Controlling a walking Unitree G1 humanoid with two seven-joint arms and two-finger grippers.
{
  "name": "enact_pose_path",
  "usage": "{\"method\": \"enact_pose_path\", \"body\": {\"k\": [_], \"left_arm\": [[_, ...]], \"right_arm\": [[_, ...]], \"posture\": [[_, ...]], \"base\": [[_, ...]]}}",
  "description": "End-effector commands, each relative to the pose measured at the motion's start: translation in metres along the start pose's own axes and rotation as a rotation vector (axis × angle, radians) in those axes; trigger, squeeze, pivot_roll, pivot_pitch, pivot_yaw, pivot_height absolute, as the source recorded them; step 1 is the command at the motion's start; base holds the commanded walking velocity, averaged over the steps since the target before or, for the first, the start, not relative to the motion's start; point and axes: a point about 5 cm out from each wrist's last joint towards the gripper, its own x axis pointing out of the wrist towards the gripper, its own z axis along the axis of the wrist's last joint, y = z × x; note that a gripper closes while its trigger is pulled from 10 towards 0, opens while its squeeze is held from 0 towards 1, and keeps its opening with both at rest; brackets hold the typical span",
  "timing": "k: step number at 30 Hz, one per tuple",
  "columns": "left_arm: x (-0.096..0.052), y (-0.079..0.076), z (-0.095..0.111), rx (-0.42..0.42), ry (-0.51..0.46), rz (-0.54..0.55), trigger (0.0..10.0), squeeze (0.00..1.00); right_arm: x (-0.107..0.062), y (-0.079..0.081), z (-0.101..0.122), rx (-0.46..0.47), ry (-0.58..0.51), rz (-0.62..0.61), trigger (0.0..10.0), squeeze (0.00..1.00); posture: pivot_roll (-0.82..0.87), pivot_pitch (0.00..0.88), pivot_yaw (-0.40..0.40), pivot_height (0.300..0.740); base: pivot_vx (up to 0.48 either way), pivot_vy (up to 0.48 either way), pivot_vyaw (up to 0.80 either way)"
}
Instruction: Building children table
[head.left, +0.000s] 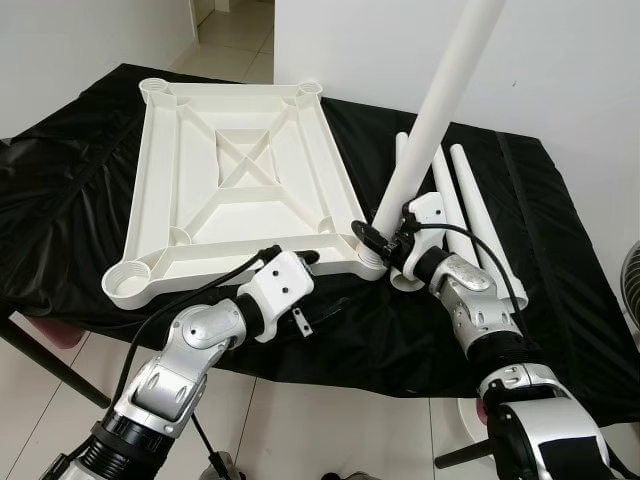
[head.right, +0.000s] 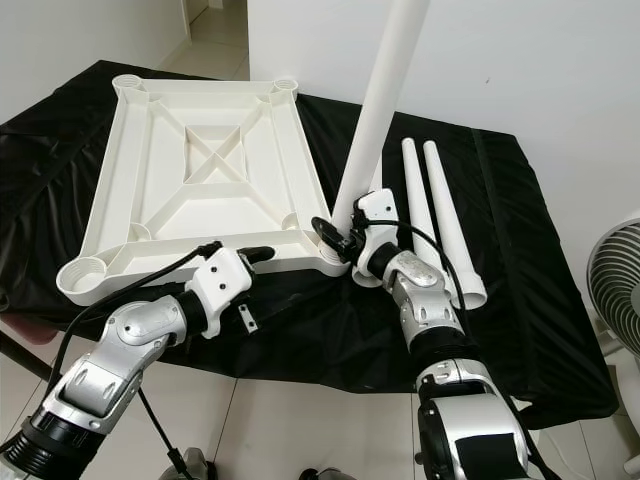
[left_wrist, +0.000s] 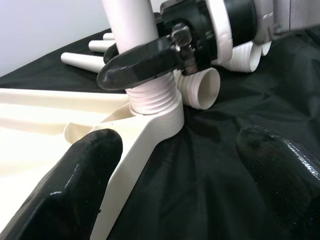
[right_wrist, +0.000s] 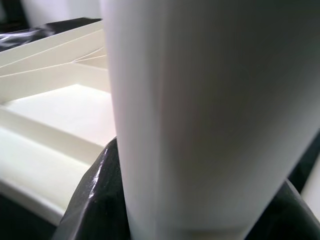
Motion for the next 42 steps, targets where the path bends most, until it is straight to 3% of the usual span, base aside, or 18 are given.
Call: {"method": "enact_pose_path", "body": {"k": [1, 13, 16, 18, 21, 28, 32, 33, 42], "left_arm": [[0.002, -0.004, 0.005, 0.007, -0.014, -0.029, 10.0, 0.0], [0.002, -0.004, 0.004, 0.003, -0.01, -0.032, 10.0, 0.0], [0.002, -0.004, 0.004, 0.003, -0.009, -0.031, 10.0, 0.0], [0.002, -0.004, 0.004, 0.003, -0.009, -0.031, 10.0, 0.0], [0.002, -0.005, 0.003, 0.002, -0.009, -0.033, 10.0, 0.0], [0.003, -0.006, 0.003, 0.0, -0.011, -0.035, 10.0, 0.0], [0.004, -0.008, 0.004, -0.003, -0.014, -0.037, 10.0, 0.0], [0.004, -0.008, 0.003, -0.004, -0.015, -0.037, 10.0, 0.0], [0.004, -0.009, 0.003, -0.004, -0.015, -0.041, 10.0, 0.0]], "right_arm": [[-0.001, 0.004, -0.009, 0.016, 0.029, -0.052, 10.0, 0.0], [0.001, 0.023, -0.019, 0.101, 0.018, -0.206, 10.0, 0.0], [-0.001, 0.022, -0.022, 0.12, 0.018, -0.354, 10.0, 0.0], [-0.001, 0.022, -0.022, 0.12, 0.018, -0.354, 10.0, 0.0], [-0.004, 0.026, -0.024, 0.122, 0.01, -0.509, 10.0, 0.0], [-0.007, 0.035, -0.024, 0.097, -0.007, -0.6, 10.0, 0.0], [-0.004, 0.043, -0.022, 0.112, -0.02, -0.591, 10.0, 0.0], [-0.004, 0.045, -0.021, 0.125, -0.033, -0.576, 10.0, 1.0], [-0.006, 0.042, -0.014, 0.14, -0.081, -0.491, 10.0, 1.0]], "posture": [[0.21, 0.088, -0.077, 0.74], [0.21, 0.091, -0.074, 0.74], [0.21, 0.088, -0.081, 0.74], [0.21, 0.088, -0.081, 0.74], [0.21, 0.081, -0.086, 0.74], [0.21, 0.076, -0.089, 0.74], [0.21, 0.071, -0.09, 0.74], [0.21, 0.069, -0.09, 0.74], [0.21, 0.06, -0.091, 0.74]], "base": [[0.0, 0.0, 0.0], [0.0, 0.0, 0.0], [0.0, 0.0, 0.0], [0.0, 0.0, 0.0], [0.0, 0.0, 0.0], [0.0, 0.0, 0.0], [0.0, 0.0, 0.0], [0.0, 0.0, 0.0], [0.0, 0.0, 0.0]]}}
